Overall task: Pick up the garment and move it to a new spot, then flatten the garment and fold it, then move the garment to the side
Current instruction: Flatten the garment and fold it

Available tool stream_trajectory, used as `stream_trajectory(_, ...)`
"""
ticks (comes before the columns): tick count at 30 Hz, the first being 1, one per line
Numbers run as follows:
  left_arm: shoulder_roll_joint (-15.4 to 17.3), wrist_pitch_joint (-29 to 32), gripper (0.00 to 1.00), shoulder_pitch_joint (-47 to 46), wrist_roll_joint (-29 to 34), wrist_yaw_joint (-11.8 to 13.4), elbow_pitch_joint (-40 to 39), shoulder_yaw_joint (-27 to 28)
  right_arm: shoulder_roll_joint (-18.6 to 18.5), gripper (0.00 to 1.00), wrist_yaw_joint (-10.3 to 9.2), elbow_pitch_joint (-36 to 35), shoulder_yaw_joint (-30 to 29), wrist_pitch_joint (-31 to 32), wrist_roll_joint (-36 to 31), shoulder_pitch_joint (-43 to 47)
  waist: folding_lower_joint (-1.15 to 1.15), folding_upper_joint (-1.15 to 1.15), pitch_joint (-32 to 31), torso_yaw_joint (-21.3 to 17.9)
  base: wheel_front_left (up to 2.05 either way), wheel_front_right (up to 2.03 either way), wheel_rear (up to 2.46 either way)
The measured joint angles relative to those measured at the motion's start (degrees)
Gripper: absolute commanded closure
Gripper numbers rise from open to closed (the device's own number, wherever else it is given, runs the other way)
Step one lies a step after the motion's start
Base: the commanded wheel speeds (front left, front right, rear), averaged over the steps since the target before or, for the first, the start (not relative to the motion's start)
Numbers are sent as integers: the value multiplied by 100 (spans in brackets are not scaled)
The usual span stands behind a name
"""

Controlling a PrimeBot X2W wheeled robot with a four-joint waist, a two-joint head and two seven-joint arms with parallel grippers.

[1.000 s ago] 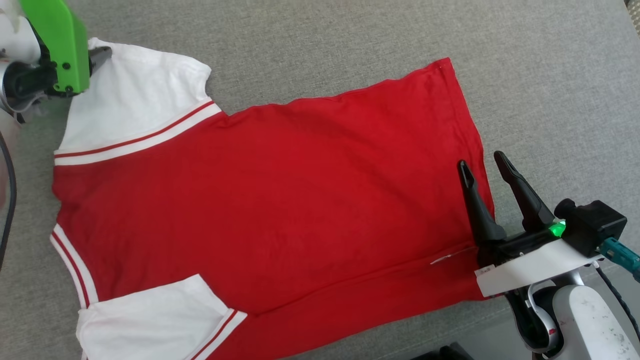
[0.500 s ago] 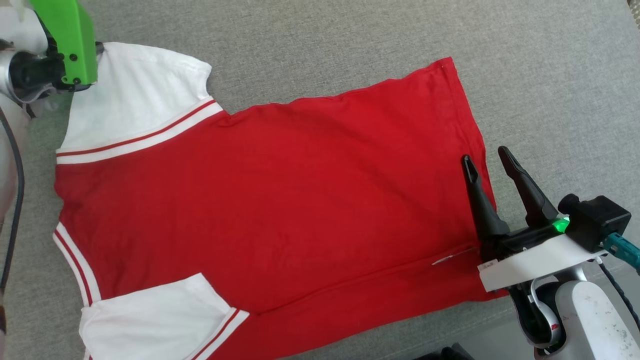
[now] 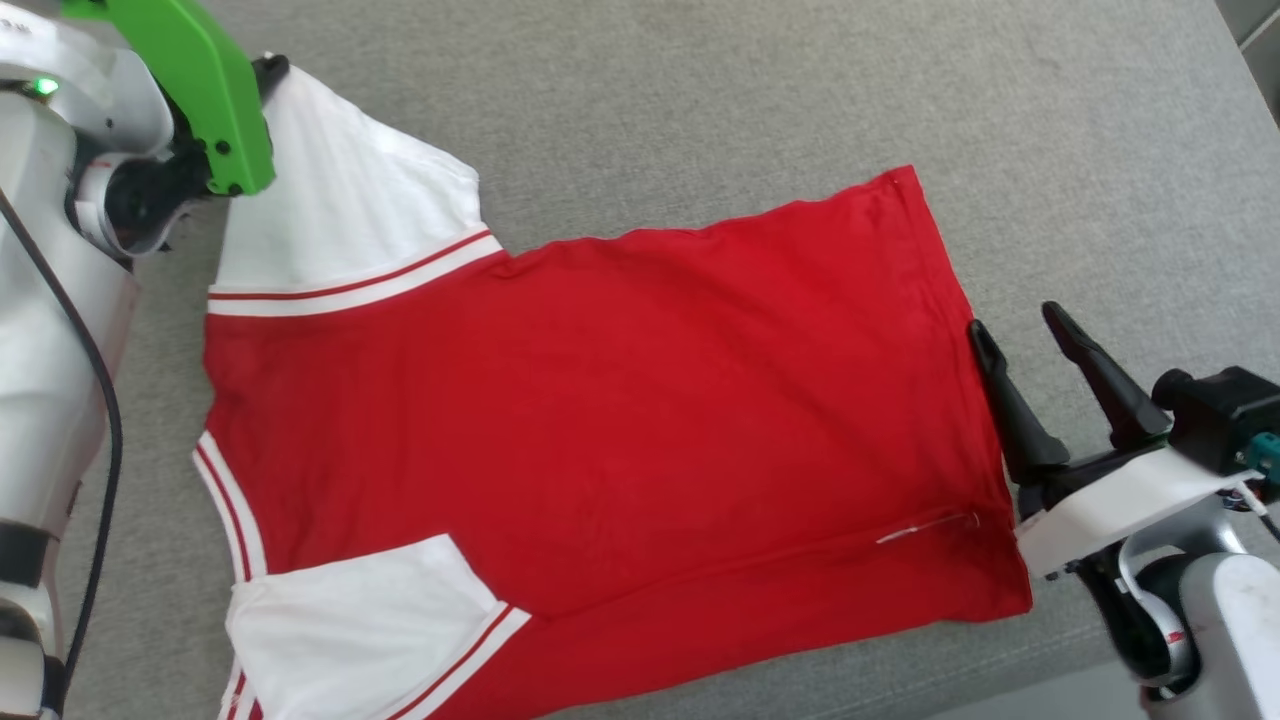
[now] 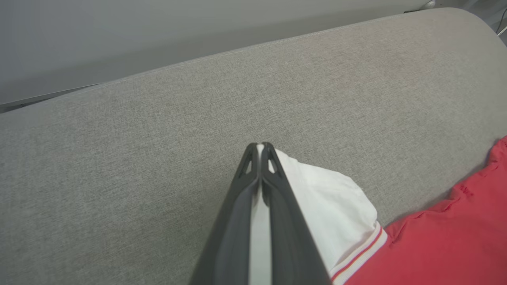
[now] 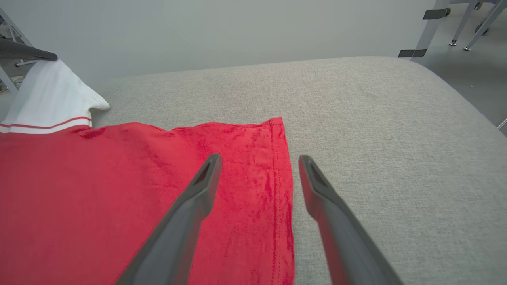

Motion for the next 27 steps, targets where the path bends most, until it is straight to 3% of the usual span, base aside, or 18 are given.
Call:
stream_trajectory(8,1,-58,100,600,-185,18,-1058,-58,-944,0,1,-18,-81,1853,260,-458,0,0,-275,487,0,0,0)
stream_trajectory(15,132,1,100,1107,-241,347,-2360,-75,-1496,0,1,325,20,3446,742,-1405,0,0,-280,955,0,0,0)
stream_trajectory(22,382,93,100,1508,-248,704,-3559,-29,-1802,0,0,1014,419,4496,939,-2318,0,0,-73,1295,0,0,0)
stream_trajectory(27,513,94,100,1691,-227,869,-4072,-32,-1963,0,1,1345,705,4769,972,-2738,0,0,90,1477,0,0,0)
